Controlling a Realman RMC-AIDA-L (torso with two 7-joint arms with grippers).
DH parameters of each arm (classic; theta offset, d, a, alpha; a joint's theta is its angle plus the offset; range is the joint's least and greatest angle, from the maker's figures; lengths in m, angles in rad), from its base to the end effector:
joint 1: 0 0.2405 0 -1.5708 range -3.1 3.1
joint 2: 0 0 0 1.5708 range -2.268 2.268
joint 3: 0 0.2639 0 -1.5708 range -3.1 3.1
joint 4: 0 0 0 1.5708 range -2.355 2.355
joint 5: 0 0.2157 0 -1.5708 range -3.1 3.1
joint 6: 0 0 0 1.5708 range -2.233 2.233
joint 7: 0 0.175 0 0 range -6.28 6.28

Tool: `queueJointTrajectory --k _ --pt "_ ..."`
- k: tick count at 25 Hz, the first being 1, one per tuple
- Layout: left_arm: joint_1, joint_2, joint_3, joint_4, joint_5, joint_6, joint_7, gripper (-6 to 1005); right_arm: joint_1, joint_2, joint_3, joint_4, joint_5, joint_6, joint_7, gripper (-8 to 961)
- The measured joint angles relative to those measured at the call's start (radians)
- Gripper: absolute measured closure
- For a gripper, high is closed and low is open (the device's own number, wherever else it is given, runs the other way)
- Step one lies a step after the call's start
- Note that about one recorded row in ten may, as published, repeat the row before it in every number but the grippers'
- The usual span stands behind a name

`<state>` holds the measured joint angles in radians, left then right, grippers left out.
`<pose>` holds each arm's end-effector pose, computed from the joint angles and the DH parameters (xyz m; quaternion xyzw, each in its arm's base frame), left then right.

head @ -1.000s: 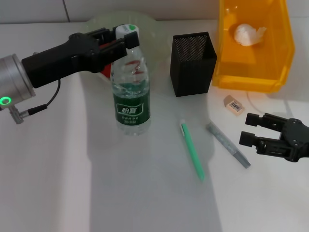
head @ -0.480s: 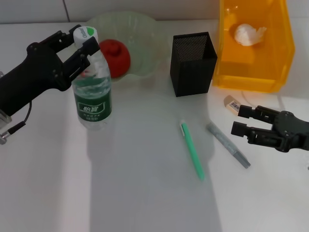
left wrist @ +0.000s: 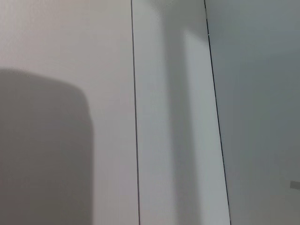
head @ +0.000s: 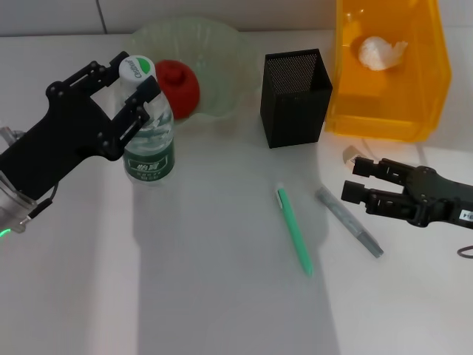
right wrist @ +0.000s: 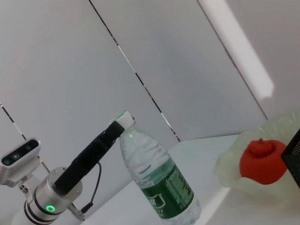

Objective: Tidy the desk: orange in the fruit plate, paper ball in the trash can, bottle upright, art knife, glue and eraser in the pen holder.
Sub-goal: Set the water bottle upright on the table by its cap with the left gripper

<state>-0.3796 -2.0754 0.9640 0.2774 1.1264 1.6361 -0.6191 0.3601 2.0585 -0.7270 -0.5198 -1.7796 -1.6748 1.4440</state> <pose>-0.2599 0.3138 -0.0215 -0.8225 -0.0726 -0.4486 0.3419 0.2865 0.2913 -0.0278 -0.8675 0.3348 0.3550 0.0968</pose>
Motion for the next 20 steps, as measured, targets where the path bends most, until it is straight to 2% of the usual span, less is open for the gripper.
queueJointTrajectory --k 4,7,11,20 --pt "-0.022 -0.002 0.0 -0.051 -0.012 -0.002 0.062 566 0.012 0.015 0.001 0.002 0.0 0.001 -0.004 101" --pt "-0.039 -0.004 -0.001 -0.098 -0.028 -0.006 0.125 568 0.02 0.018 0.008 0.008 0.001 0.001 -0.011 101" --pt "-0.055 -0.005 -0.001 -0.143 -0.056 -0.027 0.167 556 0.027 0.018 0.012 0.014 0.002 0.001 -0.015 102" --pt "-0.061 -0.005 -0.001 -0.16 -0.065 -0.065 0.171 530 0.032 0.02 0.012 0.016 0.012 0.001 -0.017 102"
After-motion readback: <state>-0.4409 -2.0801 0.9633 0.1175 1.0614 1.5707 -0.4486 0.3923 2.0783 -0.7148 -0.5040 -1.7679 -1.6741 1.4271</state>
